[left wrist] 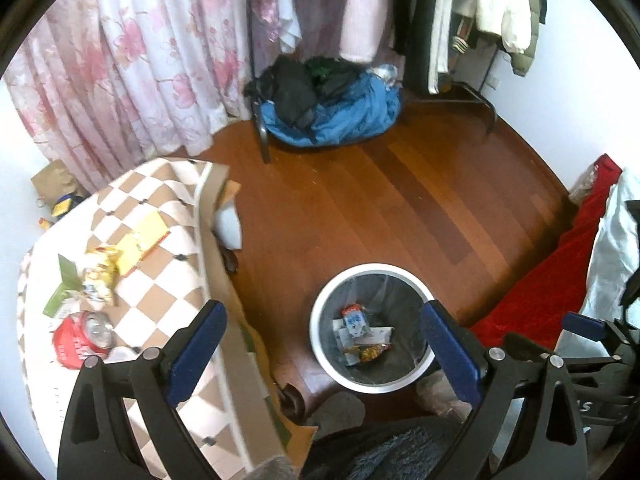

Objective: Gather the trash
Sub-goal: 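Grasp the clear plastic cup with the right tool while the left tool grasps the lemon peel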

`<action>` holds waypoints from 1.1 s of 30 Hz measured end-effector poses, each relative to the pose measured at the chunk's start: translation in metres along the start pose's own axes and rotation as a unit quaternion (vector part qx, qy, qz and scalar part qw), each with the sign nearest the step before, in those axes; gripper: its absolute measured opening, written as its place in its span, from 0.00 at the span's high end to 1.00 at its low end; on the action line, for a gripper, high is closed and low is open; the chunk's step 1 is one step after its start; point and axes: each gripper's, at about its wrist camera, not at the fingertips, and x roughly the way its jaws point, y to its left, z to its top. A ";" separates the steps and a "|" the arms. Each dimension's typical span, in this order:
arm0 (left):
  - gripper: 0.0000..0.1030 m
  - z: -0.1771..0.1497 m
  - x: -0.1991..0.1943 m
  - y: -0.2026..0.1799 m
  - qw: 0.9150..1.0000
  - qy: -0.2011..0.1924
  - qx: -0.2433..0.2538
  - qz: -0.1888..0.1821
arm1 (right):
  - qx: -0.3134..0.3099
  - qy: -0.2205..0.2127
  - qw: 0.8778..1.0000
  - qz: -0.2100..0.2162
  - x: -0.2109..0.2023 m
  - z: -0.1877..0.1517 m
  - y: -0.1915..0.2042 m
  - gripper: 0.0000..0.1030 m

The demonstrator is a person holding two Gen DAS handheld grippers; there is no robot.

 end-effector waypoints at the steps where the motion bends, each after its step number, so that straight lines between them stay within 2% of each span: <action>1: 0.03 0.001 -0.006 0.002 1.000 -0.003 -0.002 0.007 | 0.002 -0.008 1.000 0.008 -0.009 0.000 0.002 0.01; 5: 0.03 0.001 -0.031 0.033 0.999 -0.025 -0.033 0.018 | 0.002 -0.038 0.999 0.037 -0.042 0.000 0.023 0.01; 8: 0.03 -0.006 -0.041 0.075 0.997 -0.029 -0.074 0.025 | -0.015 -0.048 0.997 0.062 -0.055 0.000 0.052 0.01; 11: 0.03 -0.025 -0.046 0.135 0.990 -0.029 -0.120 0.069 | -0.055 -0.044 0.993 0.094 -0.056 0.000 0.105 0.01; 14: 0.03 -0.050 -0.045 0.192 0.979 -0.020 -0.155 0.129 | -0.101 -0.024 0.986 0.128 -0.036 -0.006 0.178 0.01; 15: 0.03 -0.063 -0.043 0.214 0.973 -0.005 -0.168 0.160 | -0.114 -0.015 0.984 0.138 -0.026 -0.010 0.202 0.01; 18: 0.03 -0.104 -0.037 0.274 0.953 0.023 -0.206 0.220 | -0.147 0.019 0.975 0.168 0.009 -0.023 0.269 0.01; 20: 0.03 -0.131 -0.031 0.307 0.941 0.047 -0.228 0.246 | -0.167 0.039 0.970 0.175 0.035 -0.034 0.309 0.05; 22: 0.03 -0.160 -0.022 0.340 0.928 0.073 -0.247 0.268 | -0.184 0.067 0.965 0.178 0.066 -0.047 0.351 0.17; 25: 0.03 -0.189 -0.011 0.370 0.919 0.097 -0.261 0.278 | -0.196 0.075 0.963 0.167 0.092 -0.057 0.385 0.19; 26: 0.03 -0.196 -0.007 0.378 0.919 0.102 -0.265 0.275 | -0.202 0.074 0.963 0.161 0.099 -0.060 0.393 0.19; 29: 0.03 -0.208 0.006 0.394 0.924 0.109 -0.269 0.249 | -0.216 0.070 0.963 0.145 0.119 -0.065 0.411 0.25; 33: 0.04 -0.203 0.023 0.396 0.942 0.100 -0.253 0.199 | -0.223 0.060 0.963 0.140 0.128 -0.070 0.417 0.50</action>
